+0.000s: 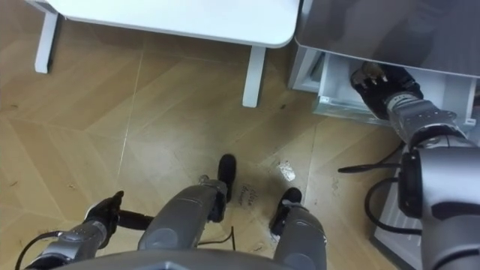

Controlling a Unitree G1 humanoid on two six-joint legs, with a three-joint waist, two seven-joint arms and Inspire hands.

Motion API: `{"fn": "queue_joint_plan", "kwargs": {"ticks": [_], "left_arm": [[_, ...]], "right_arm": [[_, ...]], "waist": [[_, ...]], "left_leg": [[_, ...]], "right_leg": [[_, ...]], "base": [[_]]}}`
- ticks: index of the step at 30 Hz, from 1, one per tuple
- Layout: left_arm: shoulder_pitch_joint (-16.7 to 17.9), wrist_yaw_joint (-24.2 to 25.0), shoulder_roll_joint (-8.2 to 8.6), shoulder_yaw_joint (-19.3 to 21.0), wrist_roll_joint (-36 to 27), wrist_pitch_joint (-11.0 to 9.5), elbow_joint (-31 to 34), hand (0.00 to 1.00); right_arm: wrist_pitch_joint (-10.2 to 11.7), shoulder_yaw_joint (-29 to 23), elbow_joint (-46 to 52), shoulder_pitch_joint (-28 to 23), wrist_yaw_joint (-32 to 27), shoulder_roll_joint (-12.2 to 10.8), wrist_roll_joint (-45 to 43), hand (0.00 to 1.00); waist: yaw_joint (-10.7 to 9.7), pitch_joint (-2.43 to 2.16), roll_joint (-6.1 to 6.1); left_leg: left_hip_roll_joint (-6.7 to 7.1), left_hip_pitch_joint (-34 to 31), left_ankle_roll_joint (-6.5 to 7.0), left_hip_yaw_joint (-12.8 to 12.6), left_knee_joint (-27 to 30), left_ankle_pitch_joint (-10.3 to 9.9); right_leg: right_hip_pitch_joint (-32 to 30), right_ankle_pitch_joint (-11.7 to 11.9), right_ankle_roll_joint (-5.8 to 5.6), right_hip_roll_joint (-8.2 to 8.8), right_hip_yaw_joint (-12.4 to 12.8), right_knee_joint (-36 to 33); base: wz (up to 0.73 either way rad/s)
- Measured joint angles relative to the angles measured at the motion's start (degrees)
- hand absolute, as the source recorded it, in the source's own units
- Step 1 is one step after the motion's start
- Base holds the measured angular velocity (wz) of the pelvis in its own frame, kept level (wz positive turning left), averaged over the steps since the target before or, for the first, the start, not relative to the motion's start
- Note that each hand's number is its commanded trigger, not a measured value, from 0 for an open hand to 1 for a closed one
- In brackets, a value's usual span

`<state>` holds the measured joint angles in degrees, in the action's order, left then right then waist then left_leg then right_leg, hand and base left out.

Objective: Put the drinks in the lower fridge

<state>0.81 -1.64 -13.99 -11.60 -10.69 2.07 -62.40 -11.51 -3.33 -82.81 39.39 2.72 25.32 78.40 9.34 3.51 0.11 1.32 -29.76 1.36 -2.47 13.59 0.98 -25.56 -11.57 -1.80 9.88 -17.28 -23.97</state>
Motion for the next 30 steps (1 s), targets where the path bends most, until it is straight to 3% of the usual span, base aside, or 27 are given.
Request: {"fn": "queue_joint_plan", "kwargs": {"ticks": [11, 30], "left_arm": [[-0.3, -0.1, 0.04, 0.1, 0.0, -0.1, -0.2, 0.0], [-0.4, 0.1, 0.09, 0.0, -1.0, -0.8, -2.1, 0.0]], "right_arm": [[0.0, 0.0, -0.4, 0.0, 0.1, 0.0, -0.5, 0.0], [0.2, 0.0, -0.4, 0.0, 0.1, 0.1, -1.3, 0.0]], "waist": [[-0.1, -0.62, -1.01], [0.0, -0.54, -0.98]], "left_leg": [[0.0, 0.7, 0.0, -0.2, -0.1, 0.0], [0.03, 0.7, 0.01, -0.3, -0.1, 0.0]], "right_leg": [[0.6, 0.0, -0.02, 0.03, 0.0, -0.3], [0.3, -0.2, -0.02, 0.14, 0.2, -0.7]], "base": [[0.0], [0.0]]}}
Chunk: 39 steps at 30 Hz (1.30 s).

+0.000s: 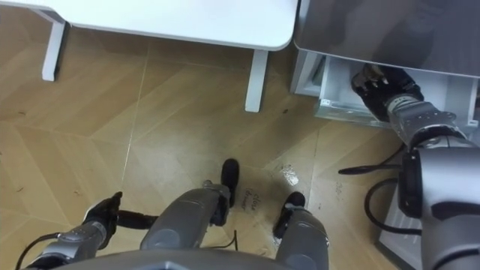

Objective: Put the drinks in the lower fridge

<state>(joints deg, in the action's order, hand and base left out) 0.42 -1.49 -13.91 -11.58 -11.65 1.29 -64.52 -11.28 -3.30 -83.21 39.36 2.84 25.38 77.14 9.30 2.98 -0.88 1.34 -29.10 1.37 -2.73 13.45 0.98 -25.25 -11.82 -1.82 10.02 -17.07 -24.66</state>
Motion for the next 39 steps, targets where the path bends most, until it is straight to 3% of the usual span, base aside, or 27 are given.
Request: {"fn": "queue_joint_plan", "kwargs": {"ticks": [7, 12, 22, 29, 39], "left_arm": [[0.0, 0.7, -0.04, 0.0, 0.0, -0.1, -0.9, 0.0], [0.0, 0.4, -0.09, 0.0, 0.0, -0.4, -0.9, 0.0], [0.1, -3.9, -0.31, -2.8, 0.0, -1.5, -0.8, 0.0], [0.2, -5.6, -0.36, -0.9, 0.2, -2.2, -0.8, 0.0], [0.2, -5.8, -0.36, 1.2, 0.6, -3.9, -0.9, 0.0]], "right_arm": [[1.3, -0.1, 0.0, 0.0, 0.5, 0.4, -0.7, 0.0], [2.2, -2.0, 0.9, 0.1, -0.9, 0.6, 3.8, 0.0], [4.2, -5.0, 3.3, 2.5, -9.2, 0.9, 8.1, 0.0], [6.4, -10.0, 4.5, 2.5, -13.7, 1.6, 8.3, 0.0], [9.4, -14.3, 4.4, 2.0, -15.9, 2.1, 10.9, 0.0]], "waist": [[0.3, 0.05, 0.09], [0.4, 0.08, 0.13], [0.1, 0.08, 0.14], [-1.8, 0.02, 0.05], [-2.7, -0.07, -0.1]], "left_leg": [[0.03, -0.9, -0.03, 0.0, 0.0, 0.0], [0.26, -3.1, 0.0, -0.1, 1.2, 0.0], [0.33, -5.8, 0.47, -1.1, 2.2, 0.3], [0.45, -7.4, 0.85, -1.2, 3.3, 0.3], [0.36, -7.2, 1.43, -2.9, 3.4, 0.2]], "right_leg": [[-1.1, 0.0, 0.03, -0.01, 0.2, -0.1], [-3.5, -0.3, 0.06, 0.53, 0.4, -2.1], [-7.0, -0.4, 0.08, 1.02, 1.2, -3.8], [-7.5, -0.5, -0.08, 1.39, 0.4, -4.2], [-7.3, -0.4, -0.38, 1.72, 0.5, -4.3]], "base": [[0.0], [0.01], [-0.02], [0.06], [0.0]]}}
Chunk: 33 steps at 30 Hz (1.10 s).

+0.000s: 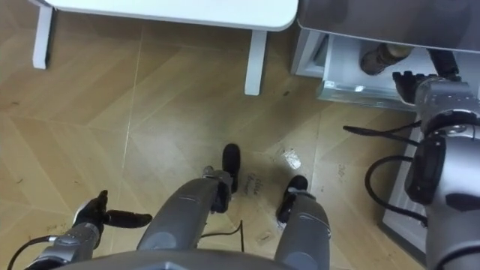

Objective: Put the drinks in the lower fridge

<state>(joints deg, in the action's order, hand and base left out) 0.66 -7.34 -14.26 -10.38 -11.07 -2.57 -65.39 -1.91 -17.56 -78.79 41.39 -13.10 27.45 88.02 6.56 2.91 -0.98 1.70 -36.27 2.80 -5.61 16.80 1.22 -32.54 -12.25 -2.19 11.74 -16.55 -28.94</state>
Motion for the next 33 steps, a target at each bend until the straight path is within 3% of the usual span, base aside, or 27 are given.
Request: {"fn": "queue_joint_plan", "kwargs": {"ticks": [10, 18, 21, 23, 27, 30, 31, 33], "left_arm": [[-0.3, 0.2, 0.15, 0.1, 0.1, -0.6, 0.1, 0.0], [-0.1, 2.1, 0.15, 1.3, 0.6, -0.6, 0.2, 0.0], [-0.1, 3.9, 0.15, 1.6, 0.7, -0.6, 0.3, 0.0], [0.2, 4.6, 0.14, 3.0, 0.7, -0.6, 0.2, 0.0], [0.4, 4.5, 0.15, 3.7, 1.7, -0.7, 0.2, 0.0], [1.3, 4.5, 0.17, 3.7, 2.1, -1.1, 0.5, 0.0], [1.7, 4.6, 0.28, 4.1, 2.7, -1.3, 0.6, 0.0], [2.5, 4.7, 0.75, 6.1, 3.0, -1.7, 0.7, 0.0]], "right_arm": [[2.9, -0.2, -1.7, -2.0, -1.2, 1.2, 2.8, 0.0], [6.0, -4.1, -1.4, -4.9, -1.1, 2.5, 3.4, 0.0], [6.1, -4.1, -0.8, -7.1, 0.0, 2.4, 2.0, 0.0], [6.1, -3.6, -0.5, -10.2, 2.1, 2.1, 0.1, 0.0], [6.0, -1.5, -0.4, -16.0, 4.9, 1.3, -3.3, 0.0], [6.0, 0.0, -0.2, -20.9, 6.9, -1.1, -5.4, 0.0], [6.0, 0.6, 0.2, -23.0, 8.0, -2.3, -6.6, 0.0], [5.6, 0.6, 0.1, -26.4, 10.2, -4.1, -7.7, 0.0]], "waist": [[-0.3, -0.04, -0.01], [-2.4, -0.26, -0.16], [-3.0, -0.54, -0.17], [-3.0, -1.27, -0.18], [-3.1, -1.73, 0.0], [-3.1, -2.1, 0.44], [-3.2, -2.44, 0.63], [-3.5, -2.55, 0.91]], "left_leg": [[-0.06, 4.6, 0.14, -0.9, -2.0, 0.1], [-0.28, 9.1, 0.06, -0.9, -4.3, 0.0], [-0.62, 10.8, -0.13, -1.0, -4.8, -0.2], [-0.97, 12.3, -0.2, -1.0, -5.3, -0.4], [-1.01, 15.4, -0.46, -0.7, -6.3, -0.6], [-1.18, 18.0, -0.79, -0.6, -7.1, -0.8], [-1.36, 18.6, -0.98, -0.6, -7.3, -0.9], [-1.61, 20.0, -1.28, -0.5, -7.4, -1.3]], "right_leg": [[3.7, 0.0, -0.17, -0.22, 0.7, 1.3], [8.9, 1.1, -0.58, -1.25, 0.5, 5.4], [11.4, 2.0, -0.67, -2.03, 0.4, 7.9], [13.9, 2.8, -0.71, -2.76, 0.1, 10.0], [17.4, 3.0, -0.83, -3.22, -0.3, 12.2], [19.7, 3.1, -0.81, -3.64, -0.4, 13.6], [20.6, 3.2, -0.84, -3.95, -0.4, 14.5], [22.8, 3.6, -0.7, -4.52, -0.6, 16.4]], "base": [[-0.04], [-0.03], [-0.05], [-0.02], [0.0], [-0.03], [0.0], [0.0]]}}
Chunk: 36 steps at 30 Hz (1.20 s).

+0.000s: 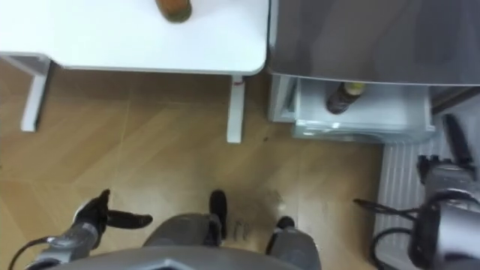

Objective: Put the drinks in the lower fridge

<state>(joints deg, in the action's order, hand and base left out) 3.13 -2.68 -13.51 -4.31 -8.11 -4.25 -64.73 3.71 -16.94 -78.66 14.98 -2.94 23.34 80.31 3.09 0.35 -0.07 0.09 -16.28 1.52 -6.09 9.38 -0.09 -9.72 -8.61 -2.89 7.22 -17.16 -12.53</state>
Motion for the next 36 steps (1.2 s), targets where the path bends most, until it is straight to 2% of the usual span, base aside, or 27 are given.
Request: {"fn": "queue_joint_plan", "kwargs": {"ticks": [2, 7, 8, 9, 11, 14, 19, 23, 27, 29, 36], "left_arm": [[1.4, -0.1, -0.01, 0.4, -0.1, 0.0, 0.0, 0.0], [4.2, -0.4, 0.87, 1.4, -0.3, -0.2, 0.1, 0.0], [4.0, -1.0, 1.16, 2.0, 0.0, -0.4, 0.1, 0.0], [4.2, -1.2, 1.3, 2.2, 0.0, -0.6, 0.1, 0.0], [4.7, -1.3, 1.86, 3.5, 0.2, -1.1, 0.1, 0.0], [4.7, -2.2, 2.17, 4.0, -0.2, -1.1, 0.1, 0.0], [4.6, -3.3, 3.94, 4.1, -0.1, -1.7, -0.4, 0.0], [5.2, -3.1, 4.21, 4.2, -0.1, -2.0, -0.5, 0.0], [5.9, -3.0, 5.04, 6.6, 0.2, -1.6, -0.5, 0.0], [6.2, -3.0, 5.32, 7.6, 0.2, -0.7, -0.5, 0.0], [6.5, -3.0, 5.52, 8.3, 0.1, 0.1, -0.6, 0.0]], "right_arm": [[-0.1, 2.3, 0.3, -4.2, 1.5, -2.9, -2.5, 0.0], [-0.9, 5.9, 0.1, -10.7, 4.1, -6.6, -11.9, 0.0], [-0.9, 7.3, 0.2, -12.2, 4.3, -7.3, -14.9, 0.0], [-0.8, 8.1, 0.4, -13.0, 4.4, -7.7, -16.5, 0.0], [-0.9, 9.3, 0.5, -15.7, 5.0, -9.7, -23.7, 0.0], [-1.3, 12.7, 0.5, -17.9, 5.0, -11.2, -34.1, 0.0], [-1.3, 17.3, 0.5, -18.3, 4.7, -12.8, -46.4, 0.0], [-1.5, 18.3, 0.2, -18.8, 5.4, -14.6, -54.3, 0.0], [-1.9, 18.0, 0.2, -18.9, 5.6, -14.6, -57.8, 0.0], [-2.5, 17.9, 0.3, -18.8, 5.5, -14.5, -58.4, 0.0], [-3.4, 17.9, 0.6, -18.5, 5.6, -14.4, -59.6, 0.0]], "waist": [[-0.3, -0.1, 0.56], [-2.4, -0.04, 0.93], [-2.8, 0.14, 1.32], [-2.8, 0.11, 1.28], [-2.9, 0.49, 1.94], [-2.9, 0.16, 2.68], [-2.4, 0.06, 2.51], [-2.8, 0.11, 2.4], [-2.7, 0.05, 2.32], [-2.6, 0.1, 2.27], [-2.6, 0.28, 2.08]], "left_leg": [[-0.27, 1.7, -0.44, 0.0, 0.0, -0.6], [-0.35, 4.2, -0.85, 0.0, 0.0, -1.9], [-0.31, 4.8, -0.92, -0.1, -0.1, -2.0], [-0.34, 5.1, -0.96, -0.2, -0.1, -2.2], [-0.31, 6.8, -1.17, -0.3, -0.1, -2.9], [-0.37, 8.5, -1.44, -0.6, 0.0, -3.8], [-0.55, 10.1, -1.7, -1.2, 0.1, -4.9], [-0.51, 12.1, -1.88, -1.0, 0.1, -5.7], [-0.52, 13.2, -2.0, -1.1, 0.3, -6.4], [-0.53, 13.5, -2.01, -1.1, 0.4, -6.6], [-0.53, 14.0, -1.95, -1.0, 1.1, -7.4]], "right_leg": [[2.1, 0.0, 0.14, -0.43, -0.1, 1.2], [5.1, -0.3, 0.14, -0.68, -0.1, 2.2], [5.9, -0.5, 0.09, -0.68, -0.1, 2.2], [6.1, -0.6, 0.09, -0.68, 0.0, 2.2], [7.9, -1.0, -0.03, -0.72, 0.1, 3.0], [9.2, -1.6, -0.05, -0.74, 0.9, 3.0], [10.2, -1.6, -0.05, -1.01, 3.0, 3.1], [12.9, -1.7, -0.14, -1.14, 2.7, 4.5], [14.1, -1.8, -0.23, -1.19, 2.9, 4.9], [14.3, -1.8, -0.25, -1.18, 3.1, 4.9], [14.9, -2.0, -0.33, -1.19, 3.7, 4.8]], "base": [[-0.02], [0.0], [-0.03], [-0.03], [-0.05], [-0.13], [-0.21], [-0.01], [-0.03], [-0.03], [-0.05]]}}
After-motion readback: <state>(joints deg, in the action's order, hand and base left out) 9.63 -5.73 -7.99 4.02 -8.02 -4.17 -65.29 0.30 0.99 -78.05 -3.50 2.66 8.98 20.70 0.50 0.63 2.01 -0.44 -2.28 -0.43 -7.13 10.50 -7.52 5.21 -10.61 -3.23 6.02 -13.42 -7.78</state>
